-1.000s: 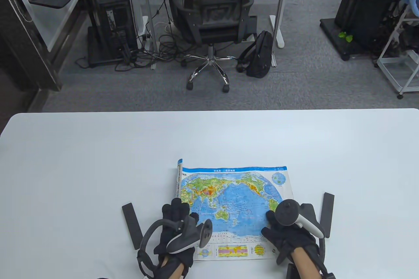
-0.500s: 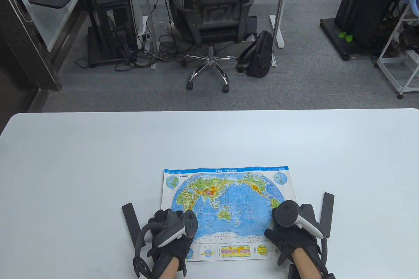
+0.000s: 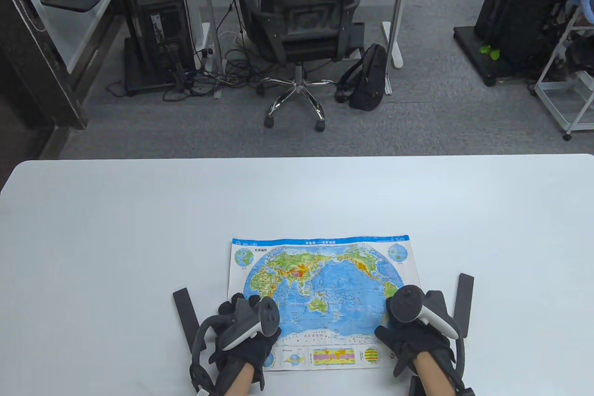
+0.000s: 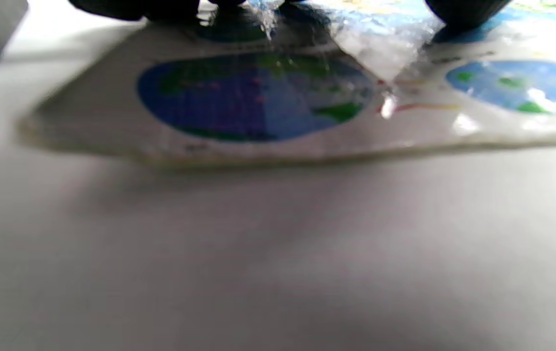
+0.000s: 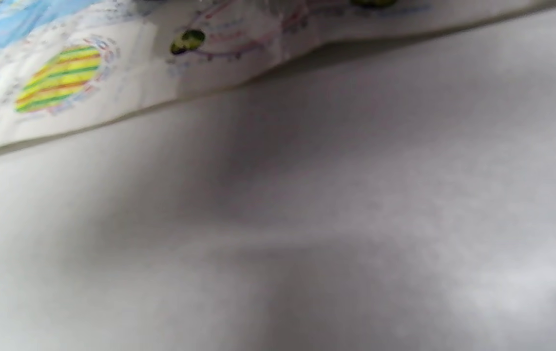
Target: Unroll map and secure with paperweights
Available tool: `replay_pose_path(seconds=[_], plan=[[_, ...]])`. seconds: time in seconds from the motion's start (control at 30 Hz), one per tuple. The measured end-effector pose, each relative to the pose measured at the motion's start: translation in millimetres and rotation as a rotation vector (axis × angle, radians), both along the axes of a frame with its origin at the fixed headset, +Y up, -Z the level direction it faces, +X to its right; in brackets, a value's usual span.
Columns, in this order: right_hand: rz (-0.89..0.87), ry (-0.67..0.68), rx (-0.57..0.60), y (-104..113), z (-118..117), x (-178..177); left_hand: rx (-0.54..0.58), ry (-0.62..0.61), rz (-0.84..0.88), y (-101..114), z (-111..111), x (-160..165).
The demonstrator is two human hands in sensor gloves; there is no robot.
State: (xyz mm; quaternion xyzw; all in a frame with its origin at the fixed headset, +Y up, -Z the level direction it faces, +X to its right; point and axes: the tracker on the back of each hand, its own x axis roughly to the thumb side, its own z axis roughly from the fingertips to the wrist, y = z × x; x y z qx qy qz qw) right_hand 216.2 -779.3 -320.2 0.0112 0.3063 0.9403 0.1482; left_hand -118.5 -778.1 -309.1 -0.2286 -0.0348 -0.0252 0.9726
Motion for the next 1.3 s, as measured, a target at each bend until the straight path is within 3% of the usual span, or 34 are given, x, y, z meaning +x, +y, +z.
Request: replay_pose_path(seconds=[0.47,0.67,0.83,1.0,1.17,1.3], plan=[[0.013,-0.006,0.042,1.3,-0.4,-0.3,0.036,0.009,-0.105,7.4,-9.2,8.5],[0.011,-0.01,0.045,1.4,-0.3,0.4,-0.029,0.009,-0.28,15.8,-25.9,31.4],[0.009,-0.01,0.046,1.6,-0.4,0.7,-0.045,-0.022,-0.324,24.3,-40.5,64.6],[-0.001,-0.01,0.036,2.6,-1.5,2.0,-0.079,-0.017,-0.259,18.1,-45.9,109.9],[-0.017,-0.012,0.036,3.4,-2.3,3.4,-0.03,-0.139,-0.102,19.2,-48.3,157.7],[-0.029,-0.012,0.034,3.4,-1.9,4.1,-0.083,-0.176,0.05,11.8,-44.4,182.2]])
